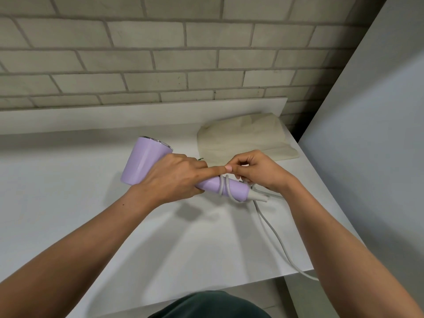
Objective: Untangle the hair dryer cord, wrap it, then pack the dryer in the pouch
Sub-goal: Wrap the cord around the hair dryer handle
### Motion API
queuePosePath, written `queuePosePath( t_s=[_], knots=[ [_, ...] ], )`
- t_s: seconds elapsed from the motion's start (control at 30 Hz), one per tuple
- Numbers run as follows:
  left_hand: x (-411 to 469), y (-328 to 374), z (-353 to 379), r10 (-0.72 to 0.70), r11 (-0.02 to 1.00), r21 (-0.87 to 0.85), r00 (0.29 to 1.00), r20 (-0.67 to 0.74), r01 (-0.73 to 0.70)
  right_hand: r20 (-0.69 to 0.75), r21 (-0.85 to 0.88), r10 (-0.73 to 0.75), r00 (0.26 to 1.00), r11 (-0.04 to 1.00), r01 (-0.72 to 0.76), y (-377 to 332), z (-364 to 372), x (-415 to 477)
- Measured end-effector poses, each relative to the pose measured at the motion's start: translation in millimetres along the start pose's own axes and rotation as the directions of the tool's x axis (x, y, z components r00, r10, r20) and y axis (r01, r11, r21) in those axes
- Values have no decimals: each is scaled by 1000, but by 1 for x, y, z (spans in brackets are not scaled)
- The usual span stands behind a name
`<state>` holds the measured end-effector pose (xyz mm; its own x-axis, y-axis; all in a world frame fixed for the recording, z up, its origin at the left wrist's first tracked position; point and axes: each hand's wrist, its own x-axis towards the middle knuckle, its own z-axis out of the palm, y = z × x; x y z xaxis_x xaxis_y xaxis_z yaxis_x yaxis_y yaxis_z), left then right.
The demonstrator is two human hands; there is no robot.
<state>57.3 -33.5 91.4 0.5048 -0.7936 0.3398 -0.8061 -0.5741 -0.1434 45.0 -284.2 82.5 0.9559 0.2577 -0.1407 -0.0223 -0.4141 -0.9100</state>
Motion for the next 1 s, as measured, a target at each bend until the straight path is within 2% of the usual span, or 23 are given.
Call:
queuePosePath(
  t_s=[0.13, 0.2, 0.37, 0.43, 0.57, 0.7, 0.83, 0.9, 1.0],
  knots=[
    [0, -10, -4, -162, 984, -90, 981, -108, 153, 57, 19, -19, 998, 1000, 18, 5, -4, -11],
    [1, -18, -9, -252, 959, -164, 958, -134, 229, 64, -34, -13, 998, 999, 15, 8, -4, -18],
    [6, -20, -14, -512, 817, -318, 859, -16, 481, 147, -221, -55, 988, 971, 87, 3, 23, -26],
    [6, -20, -11, -560, 776, -343, 828, 10, 529, 199, -328, -41, 979, 939, 106, 0, 35, -29],
    [4, -22, -7, -594, 757, -317, 804, 29, 571, 211, -491, 5, 978, 865, 102, -13, 54, -37],
    [2, -23, -5, -655, 702, -286, 749, 98, 652, 191, -637, -24, 981, 757, 143, -25, 75, -44],
    [1, -18, -1, -620, 750, -118, 754, 217, 651, 164, -811, -144, 976, 544, 216, -43, 79, -51],
    [-1, -15, 3, -592, 779, -47, 758, 274, 626, 152, -839, -218, 964, 487, 243, -57, 75, -52],
    [-4, -9, 6, -479, 866, 28, 813, 333, 499, 74, -867, -450, 890, 412, 281, -71, 59, -47]
  ],
)
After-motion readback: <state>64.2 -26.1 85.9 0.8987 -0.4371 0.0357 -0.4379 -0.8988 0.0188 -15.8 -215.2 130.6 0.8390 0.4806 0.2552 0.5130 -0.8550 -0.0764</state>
